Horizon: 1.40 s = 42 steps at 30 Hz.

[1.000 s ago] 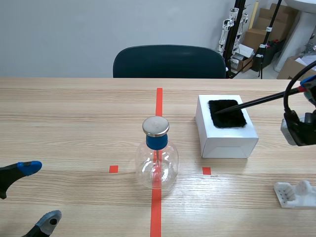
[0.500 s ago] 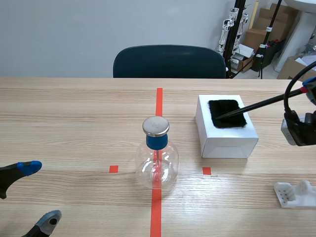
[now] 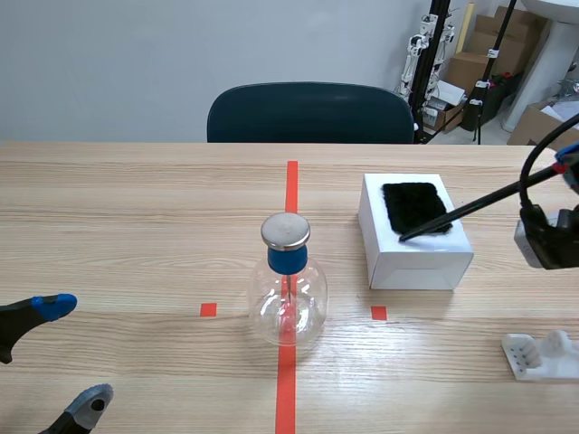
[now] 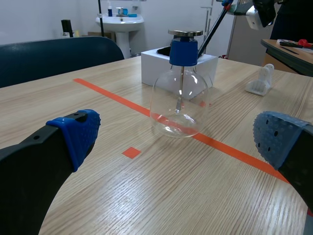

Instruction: Do the electroscope experiment. rub the rod on the fur

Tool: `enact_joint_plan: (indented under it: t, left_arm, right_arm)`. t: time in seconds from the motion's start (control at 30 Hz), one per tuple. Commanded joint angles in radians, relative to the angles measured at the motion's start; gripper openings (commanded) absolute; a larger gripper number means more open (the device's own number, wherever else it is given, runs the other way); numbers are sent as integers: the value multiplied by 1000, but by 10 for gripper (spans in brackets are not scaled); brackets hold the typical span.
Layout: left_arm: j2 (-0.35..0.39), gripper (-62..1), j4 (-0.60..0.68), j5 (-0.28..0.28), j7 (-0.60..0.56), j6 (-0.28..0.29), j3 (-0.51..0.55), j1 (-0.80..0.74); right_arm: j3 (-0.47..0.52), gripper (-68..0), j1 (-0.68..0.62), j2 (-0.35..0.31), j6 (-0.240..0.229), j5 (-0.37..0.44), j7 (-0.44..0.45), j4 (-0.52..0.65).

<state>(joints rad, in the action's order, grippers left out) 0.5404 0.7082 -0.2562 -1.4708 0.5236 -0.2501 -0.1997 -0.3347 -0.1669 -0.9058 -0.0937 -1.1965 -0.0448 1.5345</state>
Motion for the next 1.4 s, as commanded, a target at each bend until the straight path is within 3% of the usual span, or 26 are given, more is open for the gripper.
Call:
enact_joint_plan:
  t: [0.0,0.1,0.23,0.53,0.63,0.8,0.87,1.1,1.3,1.37]
  left_arm:
    - [12,14,5,12,-18,-5,7,1]
    - [12,14,5,12,-18,-5,7,1]
    - [12,14,5,12,-19,-5,7,1]
    - [12,14,5,12,-21,-5,7,1]
    - [12,14,5,12,-21,-5,7,1]
    - [12,14,5,12,-21,-5,7,1]
    - [12,14,5,12,-21,-5,7,1]
    - [12,14,5,12,-21,-5,7,1]
    - [12,14,5,12,-21,-5,7,1]
    - [12,14,5,12,-21,-5,7,1]
  right_arm:
    - [6,-607,6,-18,-5,-14,-60,3]
    - [6,-607,9,-18,-5,0,-185,2]
    - [6,-607,23,-16,-4,5,-261,2]
    - [6,-607,59,63,-5,8,-227,0]
    - [5,-607,58,74,-6,8,-176,0]
    - [6,-607,59,69,-6,14,-302,-3]
    - [6,-607,59,69,-6,16,-311,-13]
    - [6,-607,59,70,-5,16,-146,-18]
    - [6,-607,59,69,-6,24,-300,-32]
    - [6,-607,59,69,-6,23,-299,-41]
